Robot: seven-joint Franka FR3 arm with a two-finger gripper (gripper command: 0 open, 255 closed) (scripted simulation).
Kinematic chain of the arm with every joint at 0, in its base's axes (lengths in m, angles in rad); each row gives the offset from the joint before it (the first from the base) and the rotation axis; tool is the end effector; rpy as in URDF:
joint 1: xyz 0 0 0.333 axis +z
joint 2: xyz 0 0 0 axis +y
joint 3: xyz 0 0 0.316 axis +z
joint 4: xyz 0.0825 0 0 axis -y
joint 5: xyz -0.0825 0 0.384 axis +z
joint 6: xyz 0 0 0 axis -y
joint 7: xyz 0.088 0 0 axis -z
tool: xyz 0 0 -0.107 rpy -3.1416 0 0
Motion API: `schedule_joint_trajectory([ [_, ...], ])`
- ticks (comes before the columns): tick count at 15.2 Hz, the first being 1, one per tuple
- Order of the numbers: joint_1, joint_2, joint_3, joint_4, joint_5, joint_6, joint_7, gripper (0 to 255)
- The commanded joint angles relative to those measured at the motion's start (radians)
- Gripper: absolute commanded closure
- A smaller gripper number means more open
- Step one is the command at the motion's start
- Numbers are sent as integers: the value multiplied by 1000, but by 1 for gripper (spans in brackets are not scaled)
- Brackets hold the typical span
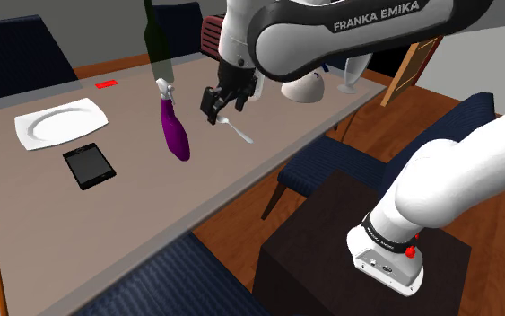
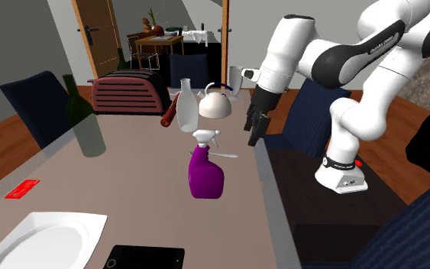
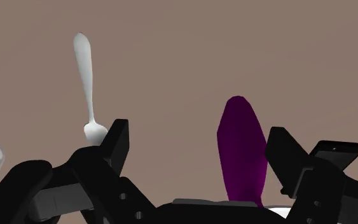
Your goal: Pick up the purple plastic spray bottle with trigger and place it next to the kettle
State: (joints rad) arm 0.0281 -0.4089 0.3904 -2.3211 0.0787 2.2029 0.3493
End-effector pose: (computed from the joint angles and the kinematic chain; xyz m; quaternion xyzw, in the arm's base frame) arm 0.4139 0.2024 0.5125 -0.9903 -0.0108 -0.1378 0.0096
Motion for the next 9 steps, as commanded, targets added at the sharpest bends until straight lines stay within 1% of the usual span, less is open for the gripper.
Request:
schedule_joint_trajectory([
  [1,-15,71,43,39,-37,53,54,0],
  [4,-39,176,108,94,-118,124,149,0],
  [7,-61,291,168,164,-236,176,263,0],
  [8,-64,326,181,187,-277,186,300,0],
  [9,-64,338,181,185,-288,197,307,0],
])
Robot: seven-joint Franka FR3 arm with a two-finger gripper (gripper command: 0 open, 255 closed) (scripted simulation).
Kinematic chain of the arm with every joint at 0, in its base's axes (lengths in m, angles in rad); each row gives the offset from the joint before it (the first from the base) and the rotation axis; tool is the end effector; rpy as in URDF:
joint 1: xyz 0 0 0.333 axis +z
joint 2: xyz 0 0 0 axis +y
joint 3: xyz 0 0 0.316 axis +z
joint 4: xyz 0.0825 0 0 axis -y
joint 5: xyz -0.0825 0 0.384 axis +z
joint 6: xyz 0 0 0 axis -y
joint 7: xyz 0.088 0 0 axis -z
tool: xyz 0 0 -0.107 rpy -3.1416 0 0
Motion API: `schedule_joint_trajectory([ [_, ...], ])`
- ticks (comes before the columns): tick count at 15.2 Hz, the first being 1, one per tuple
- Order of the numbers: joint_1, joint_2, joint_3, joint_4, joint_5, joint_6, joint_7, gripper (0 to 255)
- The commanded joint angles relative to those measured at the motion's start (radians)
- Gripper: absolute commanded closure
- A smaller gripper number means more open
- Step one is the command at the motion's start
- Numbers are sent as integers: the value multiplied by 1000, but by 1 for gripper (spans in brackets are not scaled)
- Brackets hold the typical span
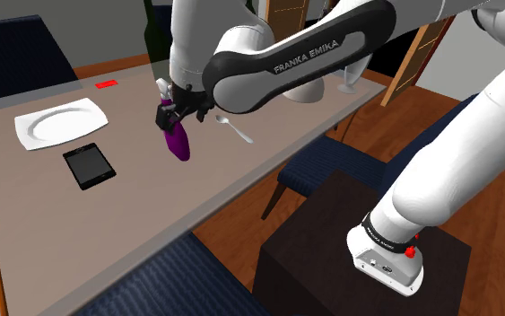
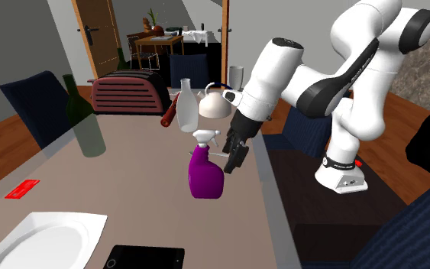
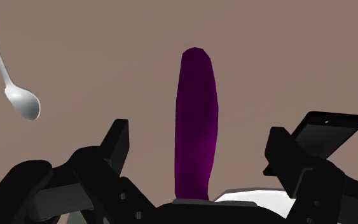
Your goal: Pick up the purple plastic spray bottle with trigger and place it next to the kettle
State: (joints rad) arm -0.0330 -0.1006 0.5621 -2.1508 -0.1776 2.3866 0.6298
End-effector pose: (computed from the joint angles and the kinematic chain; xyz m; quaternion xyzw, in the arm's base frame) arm 0.4723 0.2814 0.4714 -0.9827 -0.0077 -0.1848 0.0053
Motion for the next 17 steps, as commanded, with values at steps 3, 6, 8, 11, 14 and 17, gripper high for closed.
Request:
schedule_joint_trajectory([
  [3,-6,64,10,11,-65,43,50,0],
  [6,-9,100,10,10,-103,72,75,0],
  [8,-9,107,10,9,-110,78,80,0],
  [11,-9,108,10,9,-110,78,80,0],
  [14,-9,108,10,9,-110,78,80,0],
  [17,-9,107,10,9,-110,78,80,255],
])
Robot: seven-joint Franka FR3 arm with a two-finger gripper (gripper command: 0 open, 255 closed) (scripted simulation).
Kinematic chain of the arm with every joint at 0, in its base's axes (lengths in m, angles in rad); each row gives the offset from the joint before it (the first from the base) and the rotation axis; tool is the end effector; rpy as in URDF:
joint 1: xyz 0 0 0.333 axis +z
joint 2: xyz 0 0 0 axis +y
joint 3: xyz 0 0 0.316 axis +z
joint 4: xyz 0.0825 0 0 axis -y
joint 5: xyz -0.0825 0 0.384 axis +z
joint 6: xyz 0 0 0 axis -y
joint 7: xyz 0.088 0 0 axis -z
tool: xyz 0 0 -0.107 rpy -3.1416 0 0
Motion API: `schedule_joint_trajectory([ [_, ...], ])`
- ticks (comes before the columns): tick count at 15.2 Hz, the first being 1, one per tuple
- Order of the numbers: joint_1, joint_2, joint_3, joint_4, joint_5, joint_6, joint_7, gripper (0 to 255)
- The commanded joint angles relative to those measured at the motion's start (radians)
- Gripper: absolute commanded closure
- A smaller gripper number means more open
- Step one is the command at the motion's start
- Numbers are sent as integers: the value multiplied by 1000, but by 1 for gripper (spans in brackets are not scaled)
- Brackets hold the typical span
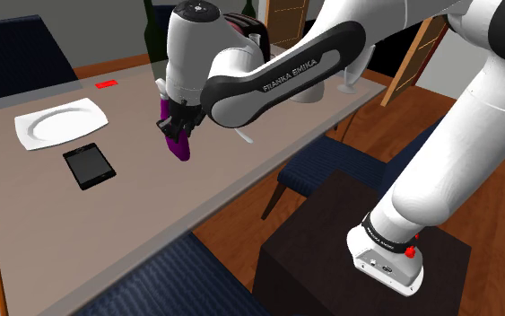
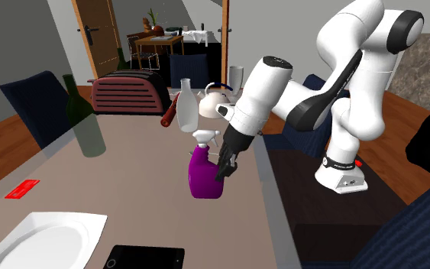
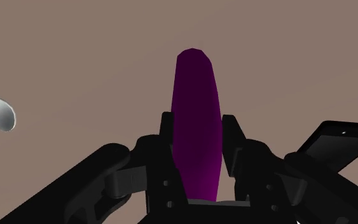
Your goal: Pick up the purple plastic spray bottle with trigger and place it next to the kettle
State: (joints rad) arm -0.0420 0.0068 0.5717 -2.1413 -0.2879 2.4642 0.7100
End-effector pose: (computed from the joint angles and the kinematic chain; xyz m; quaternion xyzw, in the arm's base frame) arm 0.4903 0.2871 0.4342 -0.9821 -0.0075 -0.1881 0.0057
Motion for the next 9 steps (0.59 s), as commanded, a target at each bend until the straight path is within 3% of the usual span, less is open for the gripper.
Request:
schedule_joint_trajectory([
  [1,0,0,0,0,0,0,0,255],
  [9,0,-7,0,7,10,-11,-8,255],
])
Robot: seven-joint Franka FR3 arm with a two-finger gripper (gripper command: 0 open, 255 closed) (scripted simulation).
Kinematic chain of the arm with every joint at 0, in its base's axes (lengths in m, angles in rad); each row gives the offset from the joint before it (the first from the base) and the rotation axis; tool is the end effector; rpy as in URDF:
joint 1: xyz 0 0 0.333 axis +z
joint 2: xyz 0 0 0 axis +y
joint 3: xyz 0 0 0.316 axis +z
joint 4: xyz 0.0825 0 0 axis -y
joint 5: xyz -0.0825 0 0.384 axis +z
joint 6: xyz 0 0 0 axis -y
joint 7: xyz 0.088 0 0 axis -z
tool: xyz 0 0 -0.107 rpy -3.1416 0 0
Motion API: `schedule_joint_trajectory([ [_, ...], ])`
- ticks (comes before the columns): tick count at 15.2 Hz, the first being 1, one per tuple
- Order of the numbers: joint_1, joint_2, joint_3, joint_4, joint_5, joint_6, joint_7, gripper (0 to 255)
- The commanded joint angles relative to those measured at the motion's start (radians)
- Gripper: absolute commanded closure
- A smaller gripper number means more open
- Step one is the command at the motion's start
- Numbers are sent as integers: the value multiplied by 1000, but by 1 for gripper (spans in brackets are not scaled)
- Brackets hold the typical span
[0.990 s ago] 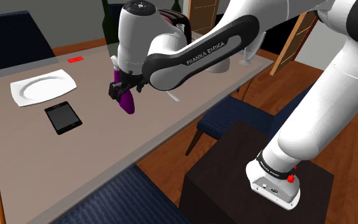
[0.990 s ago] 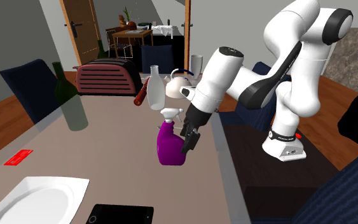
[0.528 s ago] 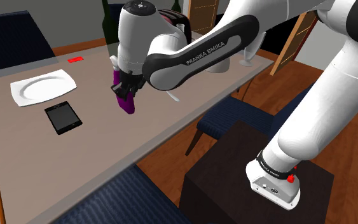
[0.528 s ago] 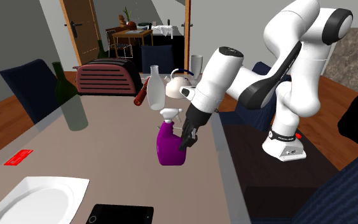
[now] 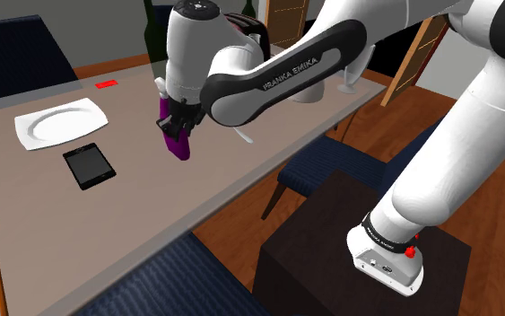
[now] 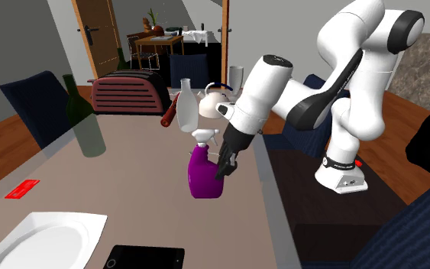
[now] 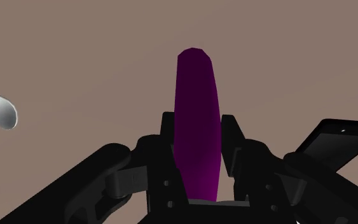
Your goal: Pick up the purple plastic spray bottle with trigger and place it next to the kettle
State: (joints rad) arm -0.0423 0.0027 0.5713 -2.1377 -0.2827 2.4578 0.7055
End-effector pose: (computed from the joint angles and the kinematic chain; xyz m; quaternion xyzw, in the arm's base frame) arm 0.4905 0.2867 0.4372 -0.9821 -0.0071 -0.1883 0.0055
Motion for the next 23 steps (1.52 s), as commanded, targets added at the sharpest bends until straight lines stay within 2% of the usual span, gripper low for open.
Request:
schedule_joint_trajectory([
  [1,0,-9,0,10,14,-17,-12,255],
  [11,2,-63,-4,93,85,-137,-78,255],
  [23,4,-94,-10,224,129,-290,-126,255],
])
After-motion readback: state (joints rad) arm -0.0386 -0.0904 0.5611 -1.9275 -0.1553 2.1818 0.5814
